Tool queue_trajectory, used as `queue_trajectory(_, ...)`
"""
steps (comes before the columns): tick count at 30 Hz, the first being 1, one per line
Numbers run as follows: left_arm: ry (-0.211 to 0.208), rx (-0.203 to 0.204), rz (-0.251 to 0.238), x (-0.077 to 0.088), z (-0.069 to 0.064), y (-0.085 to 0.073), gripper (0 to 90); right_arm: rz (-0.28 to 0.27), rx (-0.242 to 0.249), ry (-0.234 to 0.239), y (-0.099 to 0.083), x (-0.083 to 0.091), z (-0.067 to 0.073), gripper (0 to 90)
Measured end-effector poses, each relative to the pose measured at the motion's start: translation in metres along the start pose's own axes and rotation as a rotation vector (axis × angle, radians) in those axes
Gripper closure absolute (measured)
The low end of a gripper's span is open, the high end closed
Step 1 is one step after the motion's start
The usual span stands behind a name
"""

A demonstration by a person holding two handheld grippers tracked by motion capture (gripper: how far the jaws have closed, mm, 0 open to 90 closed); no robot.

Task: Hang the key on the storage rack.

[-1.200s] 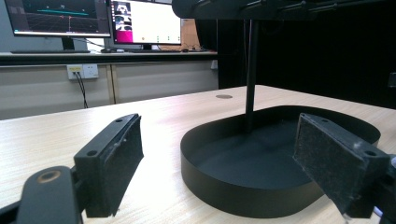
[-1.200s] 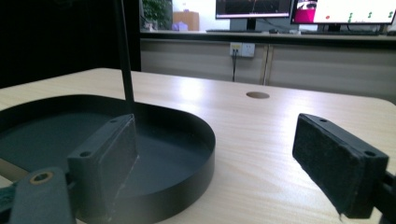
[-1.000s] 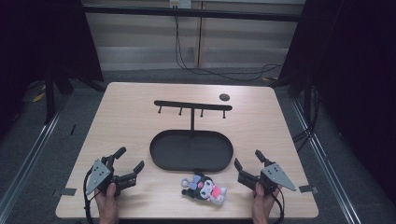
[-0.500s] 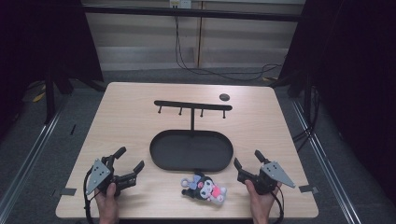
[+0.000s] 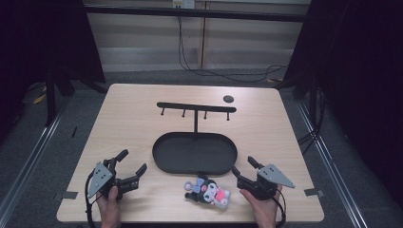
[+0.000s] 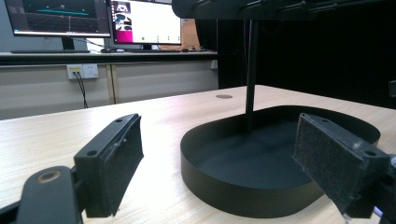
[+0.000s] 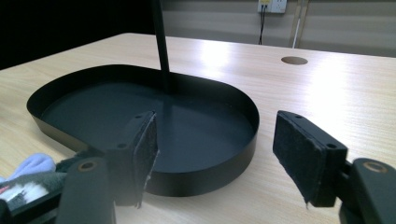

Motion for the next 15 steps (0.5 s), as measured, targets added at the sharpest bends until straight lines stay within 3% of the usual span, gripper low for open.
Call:
queue_trajectory(1, 0.0, 0.0, 0.0, 0.0, 0.0, 0.0, 15.3, 0.0, 0.0, 0.0, 0.0, 0.0, 0.0, 31.3)
queue_trajectory(2, 0.001, -0.002, -0.001, 0.0, 0.0, 0.0, 15.4, 0.024, 0.024, 0.035, 0.002, 0.001, 0.004, 35.2)
queue_trajectory(5, 0.004, 0.0, -0.001, 0.0, 0.0, 0.0, 15.3, 0.055, 0.048, 0.097, 0.006, 0.001, 0.012, 36.0)
queue_trajectory(8, 0.004, 0.004, -0.001, 0.0, 0.0, 0.0, 15.3, 0.1, 0.057, 0.154, 0.006, -0.003, 0.015, 32.5)
queue_trajectory(11, 0.004, 0.004, -0.001, 0.0, 0.0, 0.0, 15.4, 0.106, 0.037, 0.181, 0.007, -0.004, 0.017, 33.3)
queue_trajectory(15, 0.004, 0.004, -0.001, 0.0, 0.0, 0.0, 15.3, 0.125, 0.061, 0.24, 0.014, -0.001, 0.027, 42.6)
Point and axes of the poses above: each handheld gripper's, and its own axes: x roughly backward along the jaws, y roughly out of its top, z roughly to its left, the point moved 8 cm from there along -x, roughly forward along the jaws, and after that the axes turned 14 degrees about -y, right-handed, at the moved point
